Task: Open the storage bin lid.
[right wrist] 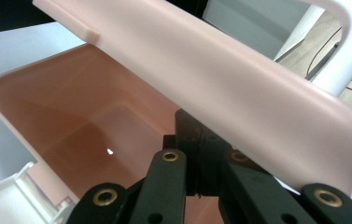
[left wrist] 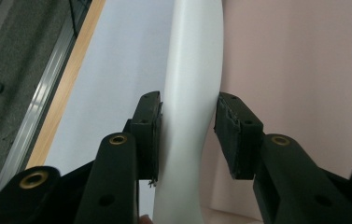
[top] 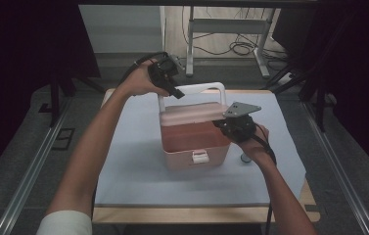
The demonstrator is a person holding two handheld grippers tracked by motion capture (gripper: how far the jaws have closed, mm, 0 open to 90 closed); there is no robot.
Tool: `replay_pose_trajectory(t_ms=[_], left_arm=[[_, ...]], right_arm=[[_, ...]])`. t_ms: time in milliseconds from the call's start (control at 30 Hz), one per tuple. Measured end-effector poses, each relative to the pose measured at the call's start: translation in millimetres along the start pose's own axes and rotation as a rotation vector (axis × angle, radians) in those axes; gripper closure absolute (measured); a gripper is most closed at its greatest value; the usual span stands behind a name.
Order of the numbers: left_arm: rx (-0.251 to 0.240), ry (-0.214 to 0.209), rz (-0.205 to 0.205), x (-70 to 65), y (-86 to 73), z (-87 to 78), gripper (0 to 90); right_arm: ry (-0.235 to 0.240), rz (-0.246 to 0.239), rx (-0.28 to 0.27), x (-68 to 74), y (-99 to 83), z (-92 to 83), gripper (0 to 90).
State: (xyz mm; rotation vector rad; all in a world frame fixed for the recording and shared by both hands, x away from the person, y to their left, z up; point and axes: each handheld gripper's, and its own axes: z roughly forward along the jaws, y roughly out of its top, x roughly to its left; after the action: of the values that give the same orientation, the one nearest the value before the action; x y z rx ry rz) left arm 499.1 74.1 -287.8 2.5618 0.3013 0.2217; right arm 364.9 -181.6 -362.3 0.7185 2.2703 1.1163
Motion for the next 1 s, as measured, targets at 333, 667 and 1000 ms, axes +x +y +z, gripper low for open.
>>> replay_pose_trajectory(t_ms=[333,667,1000], left_arm=[[-0.013,0.015,-0.001,3.7,-2.5,1.1,62.1],[-0.06,0.112,-0.029,5.1,-6.1,-16.4,53.0],[-0.103,0.145,-0.078,-11.4,-35.1,-42.7,50.8]], right_arm=[[-0.001,-0.007,-0.001,-0.5,9.5,2.9,89.7],[0.0,-0.025,0.0,2.8,19.7,6.1,89.7],[0.001,-0.017,0.006,1.2,20.2,7.2,89.8]])
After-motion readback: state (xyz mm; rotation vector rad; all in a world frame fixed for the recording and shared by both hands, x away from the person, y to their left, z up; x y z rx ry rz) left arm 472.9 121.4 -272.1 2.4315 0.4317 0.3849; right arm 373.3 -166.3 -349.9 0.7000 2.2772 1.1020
